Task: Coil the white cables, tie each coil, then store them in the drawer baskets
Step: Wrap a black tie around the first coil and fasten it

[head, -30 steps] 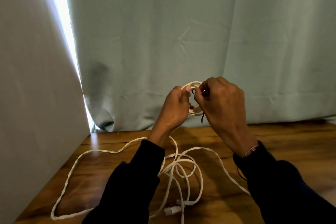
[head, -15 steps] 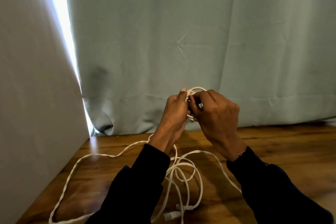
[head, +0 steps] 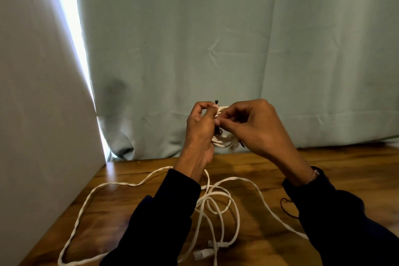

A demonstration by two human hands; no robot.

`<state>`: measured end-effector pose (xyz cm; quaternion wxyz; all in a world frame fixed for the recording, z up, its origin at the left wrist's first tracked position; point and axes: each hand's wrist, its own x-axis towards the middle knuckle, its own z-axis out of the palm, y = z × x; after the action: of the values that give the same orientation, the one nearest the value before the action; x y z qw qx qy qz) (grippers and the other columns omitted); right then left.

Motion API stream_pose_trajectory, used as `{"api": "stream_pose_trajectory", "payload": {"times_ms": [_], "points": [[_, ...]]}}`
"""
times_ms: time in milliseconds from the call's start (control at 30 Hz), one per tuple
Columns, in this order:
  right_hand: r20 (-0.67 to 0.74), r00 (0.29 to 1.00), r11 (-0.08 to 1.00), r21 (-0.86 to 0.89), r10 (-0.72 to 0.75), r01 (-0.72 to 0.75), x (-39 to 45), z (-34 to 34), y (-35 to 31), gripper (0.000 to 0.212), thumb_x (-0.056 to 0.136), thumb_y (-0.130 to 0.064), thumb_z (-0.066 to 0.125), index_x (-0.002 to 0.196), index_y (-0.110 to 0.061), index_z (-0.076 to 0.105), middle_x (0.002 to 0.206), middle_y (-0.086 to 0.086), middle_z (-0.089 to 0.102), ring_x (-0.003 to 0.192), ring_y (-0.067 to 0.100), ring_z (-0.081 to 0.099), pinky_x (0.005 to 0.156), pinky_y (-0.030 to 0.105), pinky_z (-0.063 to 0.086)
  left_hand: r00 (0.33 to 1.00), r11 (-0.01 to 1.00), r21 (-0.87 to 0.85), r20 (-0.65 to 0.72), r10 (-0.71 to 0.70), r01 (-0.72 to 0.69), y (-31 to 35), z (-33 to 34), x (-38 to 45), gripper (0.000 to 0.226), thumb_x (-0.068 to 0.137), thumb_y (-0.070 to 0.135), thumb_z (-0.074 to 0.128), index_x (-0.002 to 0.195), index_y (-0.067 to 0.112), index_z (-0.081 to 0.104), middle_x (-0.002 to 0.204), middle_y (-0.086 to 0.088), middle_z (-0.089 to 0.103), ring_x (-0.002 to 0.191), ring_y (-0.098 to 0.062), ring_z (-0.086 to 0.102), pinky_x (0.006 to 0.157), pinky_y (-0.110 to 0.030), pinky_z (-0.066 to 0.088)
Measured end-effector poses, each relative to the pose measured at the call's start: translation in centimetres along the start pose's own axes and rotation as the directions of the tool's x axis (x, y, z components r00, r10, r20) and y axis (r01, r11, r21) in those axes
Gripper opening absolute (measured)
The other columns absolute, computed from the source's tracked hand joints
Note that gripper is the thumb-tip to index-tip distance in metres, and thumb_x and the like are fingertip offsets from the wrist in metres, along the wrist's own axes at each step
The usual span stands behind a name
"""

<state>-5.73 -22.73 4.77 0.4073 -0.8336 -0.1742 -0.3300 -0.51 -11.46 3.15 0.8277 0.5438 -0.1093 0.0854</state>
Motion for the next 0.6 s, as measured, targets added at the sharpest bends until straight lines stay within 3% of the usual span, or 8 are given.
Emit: {"api": "stream_pose_trajectory", "payload": {"times_ms": [100,267,367,467,600], "points": [[0.143,0.985,0.966,0.227,0.095,-0.126,0.1,-1.4,-0.5,0.009,0.089,-0.025,0.074,0.093,-0.019,0.08,0.08,-0.005,0.077,0.068,0.004,0.069,0.065,0.017,0.056,0.998,1.0,0.011,-0.054,0.018,-0.017,0.0,0.0,-0.2,0.012,0.097,0.021,0.061,0.09,0.026,0.069,0.095,-0.014,0.066,0.081,-0.03,0.054,0.063,-0.035,0.047],[0.293,0.954,0.907,0.384,0.06,-0.174,0.1,-2.9,-0.5,0.017,0.092,-0.008,0.066,0.104,-0.011,0.078,0.095,0.004,0.078,0.086,0.016,0.072,0.079,0.03,0.057,0.996,1.0,-0.011,-0.088,0.027,-0.028,0.1,0.2,-0.3,0.012,0.094,0.022,0.066,0.086,0.028,0.071,0.091,-0.01,0.066,0.073,-0.021,0.055,0.058,-0.031,0.047],[0.267,0.964,0.921,0.373,0.01,-0.113,-0.1,-2.7,-0.5,0.021,0.087,-0.007,0.071,0.107,-0.012,0.077,0.095,0.001,0.079,0.088,0.013,0.074,0.074,0.022,0.058,0.994,0.999,0.006,-0.1,0.047,-0.046,0.1,0.1,-0.2,0.011,0.095,0.023,0.065,0.089,0.029,0.071,0.094,-0.008,0.066,0.072,-0.018,0.054,0.056,-0.028,0.046],[0.167,0.986,0.945,0.321,0.009,-0.063,-0.1,-1.8,-0.6,0.014,0.087,-0.018,0.074,0.1,-0.016,0.079,0.086,-0.004,0.078,0.077,0.009,0.072,0.067,0.019,0.055,0.99,0.995,0.06,-0.113,0.086,-0.08,-0.1,0.1,-0.2,0.008,0.097,0.026,0.063,0.098,0.026,0.071,0.095,-0.007,0.067,0.075,-0.022,0.053,0.055,-0.029,0.046],[0.086,0.996,0.939,0.344,0.002,-0.031,-0.1,-1.3,-0.8,0.017,0.086,-0.021,0.075,0.101,-0.017,0.08,0.093,-0.009,0.077,0.082,0.005,0.071,0.063,0.015,0.052,0.981,0.987,0.087,-0.125,0.148,-0.137,-0.1,0.1,-0.3,0.012,0.098,0.022,0.061,0.105,0.02,0.07,0.084,-0.005,0.065,0.063,-0.018,0.046,0.051,-0.028,0.042]]}}
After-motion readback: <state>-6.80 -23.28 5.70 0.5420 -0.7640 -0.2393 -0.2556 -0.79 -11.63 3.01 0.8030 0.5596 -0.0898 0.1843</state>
